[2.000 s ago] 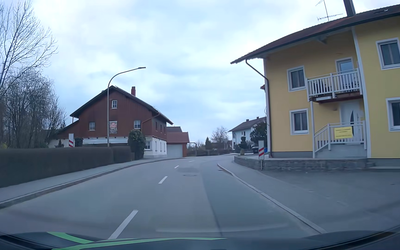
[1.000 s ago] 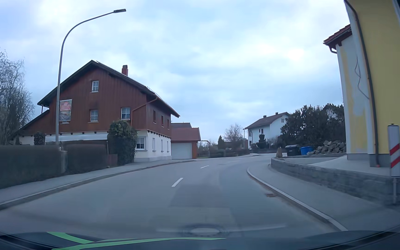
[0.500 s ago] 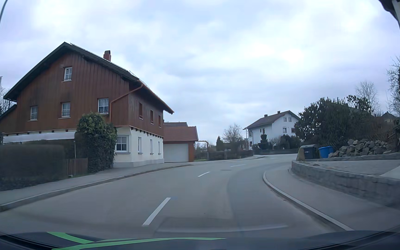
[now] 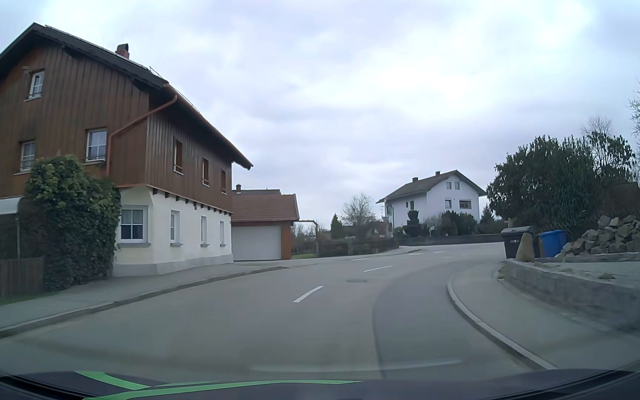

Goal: Follow the waypoints while adhering to traffic rules and regulations

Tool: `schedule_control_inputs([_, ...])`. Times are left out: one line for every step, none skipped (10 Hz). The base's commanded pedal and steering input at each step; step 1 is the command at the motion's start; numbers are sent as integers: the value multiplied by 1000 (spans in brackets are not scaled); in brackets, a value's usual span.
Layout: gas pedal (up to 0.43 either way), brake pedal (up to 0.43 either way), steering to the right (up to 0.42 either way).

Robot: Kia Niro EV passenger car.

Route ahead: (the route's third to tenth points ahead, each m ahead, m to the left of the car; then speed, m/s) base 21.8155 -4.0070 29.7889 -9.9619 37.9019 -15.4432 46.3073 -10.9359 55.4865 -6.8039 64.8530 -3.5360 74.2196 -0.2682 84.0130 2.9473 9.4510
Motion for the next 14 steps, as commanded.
schedule_control_inputs([0, 0, 59])
schedule_control_inputs([0, 0, 67])
schedule_control_inputs([0, 0, 75])
schedule_control_inputs([0, 0, 81])
schedule_control_inputs([0, 0, 90])
schedule_control_inputs([0, 0, 97])
schedule_control_inputs([0, 0, 105])
schedule_control_inputs([0, 0, 113])
schedule_control_inputs([0, 0, 121])
schedule_control_inputs([0, 0, 129])
schedule_control_inputs([0, 0, 137])
schedule_control_inputs([0, 0, 144])
schedule_control_inputs([0, 0, 150])
schedule_control_inputs([0, 0, 155])
